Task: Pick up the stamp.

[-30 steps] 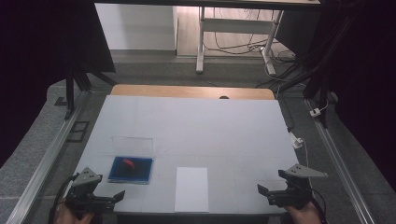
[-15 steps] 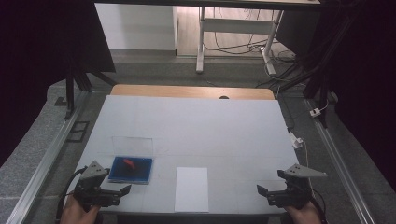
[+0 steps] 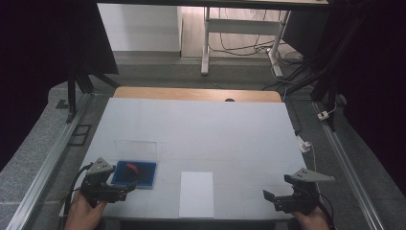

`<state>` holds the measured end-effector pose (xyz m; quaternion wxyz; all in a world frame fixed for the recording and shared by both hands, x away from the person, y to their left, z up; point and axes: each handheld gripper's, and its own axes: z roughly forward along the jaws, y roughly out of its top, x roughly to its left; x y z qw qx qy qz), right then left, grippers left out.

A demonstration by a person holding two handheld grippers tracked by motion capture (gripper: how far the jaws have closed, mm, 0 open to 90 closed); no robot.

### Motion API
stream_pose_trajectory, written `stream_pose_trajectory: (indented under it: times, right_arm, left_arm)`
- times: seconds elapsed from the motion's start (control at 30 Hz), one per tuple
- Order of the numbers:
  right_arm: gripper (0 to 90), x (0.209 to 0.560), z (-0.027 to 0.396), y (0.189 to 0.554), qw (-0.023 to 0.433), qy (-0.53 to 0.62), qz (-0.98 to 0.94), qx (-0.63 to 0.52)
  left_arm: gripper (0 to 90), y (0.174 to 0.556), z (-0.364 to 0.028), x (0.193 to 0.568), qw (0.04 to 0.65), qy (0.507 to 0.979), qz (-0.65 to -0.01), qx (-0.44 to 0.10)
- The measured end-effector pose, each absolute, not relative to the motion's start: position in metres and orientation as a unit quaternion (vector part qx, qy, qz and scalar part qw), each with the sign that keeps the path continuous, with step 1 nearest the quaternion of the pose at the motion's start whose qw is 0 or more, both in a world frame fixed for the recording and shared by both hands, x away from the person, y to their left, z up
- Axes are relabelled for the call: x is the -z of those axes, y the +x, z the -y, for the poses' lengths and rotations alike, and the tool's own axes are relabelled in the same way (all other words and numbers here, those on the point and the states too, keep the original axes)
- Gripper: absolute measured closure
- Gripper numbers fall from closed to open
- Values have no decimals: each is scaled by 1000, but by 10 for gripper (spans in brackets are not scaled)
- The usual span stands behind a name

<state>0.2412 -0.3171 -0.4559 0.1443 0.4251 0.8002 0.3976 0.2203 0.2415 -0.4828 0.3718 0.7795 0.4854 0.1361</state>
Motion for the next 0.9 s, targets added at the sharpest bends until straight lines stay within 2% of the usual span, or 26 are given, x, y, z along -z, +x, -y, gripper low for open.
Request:
stream_pose_trajectory:
  times: [0.43,0.8,0.9]
  right_arm:
    - [0,456,317,242,143,422,-802,-397]
    - [0,456,316,241,142,421,-805,-393]
    - [0,456,315,241,144,420,-806,-392]
  left_arm:
    - [8,244,-237,488,343,792,-484,-148]
    - [29,265,-238,496,320,797,-495,-132]
    - [61,270,-236,498,306,800,-498,-138]
